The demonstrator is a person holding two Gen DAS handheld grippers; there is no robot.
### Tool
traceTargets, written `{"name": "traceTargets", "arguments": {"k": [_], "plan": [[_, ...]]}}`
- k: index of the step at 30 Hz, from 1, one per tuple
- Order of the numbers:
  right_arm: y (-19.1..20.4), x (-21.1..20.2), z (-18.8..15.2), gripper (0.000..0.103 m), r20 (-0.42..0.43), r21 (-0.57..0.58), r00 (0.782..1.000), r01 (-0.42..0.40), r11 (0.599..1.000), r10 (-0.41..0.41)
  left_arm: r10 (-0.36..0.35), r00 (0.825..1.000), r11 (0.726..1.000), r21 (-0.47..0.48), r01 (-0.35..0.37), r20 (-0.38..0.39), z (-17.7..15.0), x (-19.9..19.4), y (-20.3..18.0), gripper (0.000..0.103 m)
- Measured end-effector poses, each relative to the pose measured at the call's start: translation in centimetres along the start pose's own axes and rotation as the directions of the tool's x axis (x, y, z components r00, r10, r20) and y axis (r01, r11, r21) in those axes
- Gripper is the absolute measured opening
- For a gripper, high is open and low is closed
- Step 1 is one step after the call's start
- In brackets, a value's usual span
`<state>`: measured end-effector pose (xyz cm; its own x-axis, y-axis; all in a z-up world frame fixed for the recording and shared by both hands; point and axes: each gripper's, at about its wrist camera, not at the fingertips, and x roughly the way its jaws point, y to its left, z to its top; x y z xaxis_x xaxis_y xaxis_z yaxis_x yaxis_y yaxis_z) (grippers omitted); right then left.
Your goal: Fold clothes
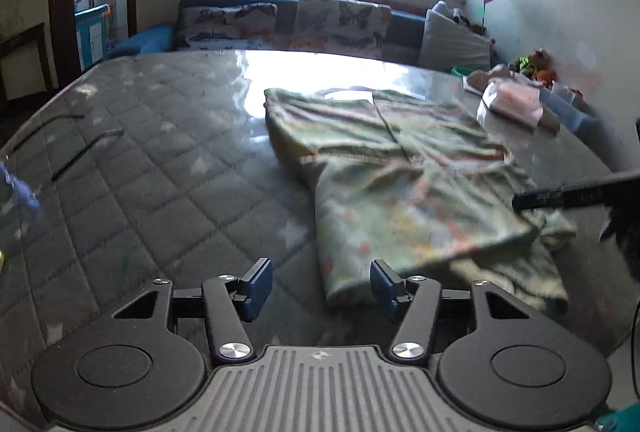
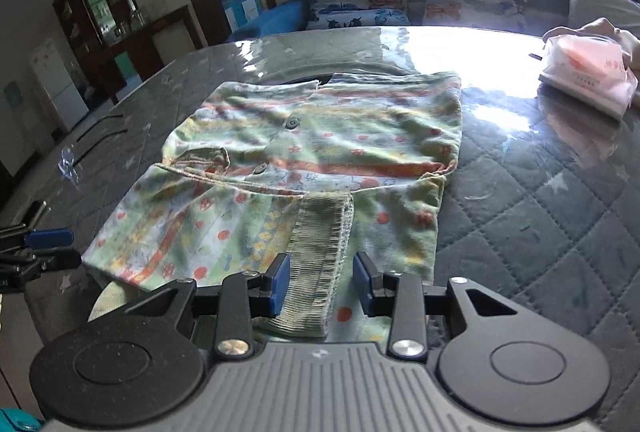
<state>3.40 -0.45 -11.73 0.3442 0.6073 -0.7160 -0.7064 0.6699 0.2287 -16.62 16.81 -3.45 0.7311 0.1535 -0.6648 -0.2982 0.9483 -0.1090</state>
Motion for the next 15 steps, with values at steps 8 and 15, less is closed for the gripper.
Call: {"name": "traceTargets", "arguments": {"k": [8, 15], "plan": [[0.8, -0.4, 0.4, 0.005, 0.006, -0.032, 0.999, 0.047, 0.998, -0.047, -0.018, 1.000, 0.999, 0.045, 0.018, 0.018, -0.8, 0.8, -0.9, 0.037], [2.5, -3.3, 2.1, 0.003, 0.128, -0.117, 0.990, 0.072, 0.991, -0.057, -0.029, 0.999, 0.998, 0.061, 0.027, 0.043, -1.0, 1.0, -1.4, 0.010]]}}
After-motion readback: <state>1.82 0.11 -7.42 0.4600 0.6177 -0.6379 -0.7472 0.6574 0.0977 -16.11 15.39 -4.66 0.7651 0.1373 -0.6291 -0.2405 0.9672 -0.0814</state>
